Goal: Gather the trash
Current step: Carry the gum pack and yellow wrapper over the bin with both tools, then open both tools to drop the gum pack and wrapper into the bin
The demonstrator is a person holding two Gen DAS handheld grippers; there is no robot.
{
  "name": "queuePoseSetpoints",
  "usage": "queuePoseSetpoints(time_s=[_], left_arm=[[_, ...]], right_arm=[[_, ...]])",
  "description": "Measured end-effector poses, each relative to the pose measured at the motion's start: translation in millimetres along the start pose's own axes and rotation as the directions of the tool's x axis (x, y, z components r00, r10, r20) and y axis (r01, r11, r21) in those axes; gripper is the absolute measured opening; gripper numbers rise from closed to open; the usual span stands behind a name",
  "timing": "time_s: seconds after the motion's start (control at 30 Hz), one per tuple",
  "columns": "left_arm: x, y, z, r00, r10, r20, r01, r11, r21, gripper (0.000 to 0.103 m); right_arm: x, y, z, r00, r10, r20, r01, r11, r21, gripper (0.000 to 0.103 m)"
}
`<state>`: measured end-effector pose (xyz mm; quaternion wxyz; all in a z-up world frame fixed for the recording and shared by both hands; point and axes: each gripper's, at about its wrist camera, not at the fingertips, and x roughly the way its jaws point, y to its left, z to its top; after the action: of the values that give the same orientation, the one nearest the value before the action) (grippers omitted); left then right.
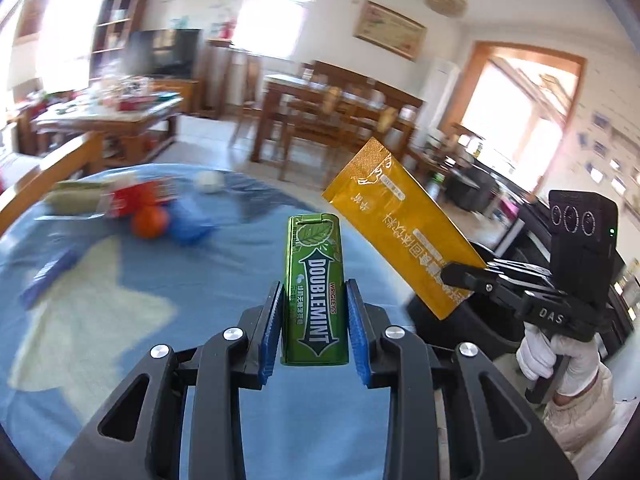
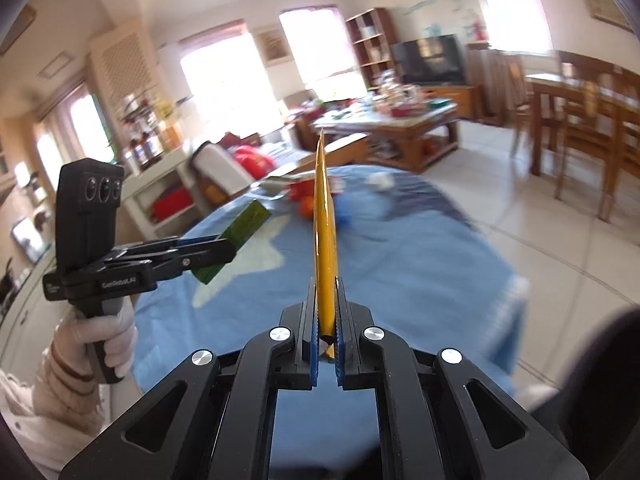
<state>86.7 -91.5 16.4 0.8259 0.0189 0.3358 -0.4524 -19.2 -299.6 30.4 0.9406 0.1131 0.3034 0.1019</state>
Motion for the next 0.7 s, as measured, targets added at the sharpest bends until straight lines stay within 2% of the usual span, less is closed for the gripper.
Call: queuePoseSetpoints(time_s=[0.17, 0.37, 0.57, 0.7], left_arm=[[41.1, -56.8, -1.4, 0.992, -0.112, -0.058, 0.117, 0.99, 0.078, 0.031], [97.3, -127.0, -3.1, 0.967, -0.206, -0.15, 0.23, 0.96, 0.163, 0.031], [144.6, -179.9, -5.9, 0.943, -0.242, -0.228, 0.294, 0.927, 0.232, 0.031], [177.4, -202.7, -11.1, 0.933, -0.222, -0.282, 0.302, 0.911, 0.281, 0.031]], right_arm=[[-60.1, -55.3, -32.5, 0.991, -0.127, 0.03, 0.124, 0.988, 0.087, 0.007], [-125.2, -130.2, -83.6, 0.95, -0.312, 0.001, 0.306, 0.93, 0.202, 0.007], [-153.4, -181.3, -122.4, 0.915, -0.4, -0.059, 0.401, 0.878, 0.263, 0.007], [-160.4, -205.7, -142.7, 0.903, -0.422, -0.085, 0.429, 0.861, 0.273, 0.007]])
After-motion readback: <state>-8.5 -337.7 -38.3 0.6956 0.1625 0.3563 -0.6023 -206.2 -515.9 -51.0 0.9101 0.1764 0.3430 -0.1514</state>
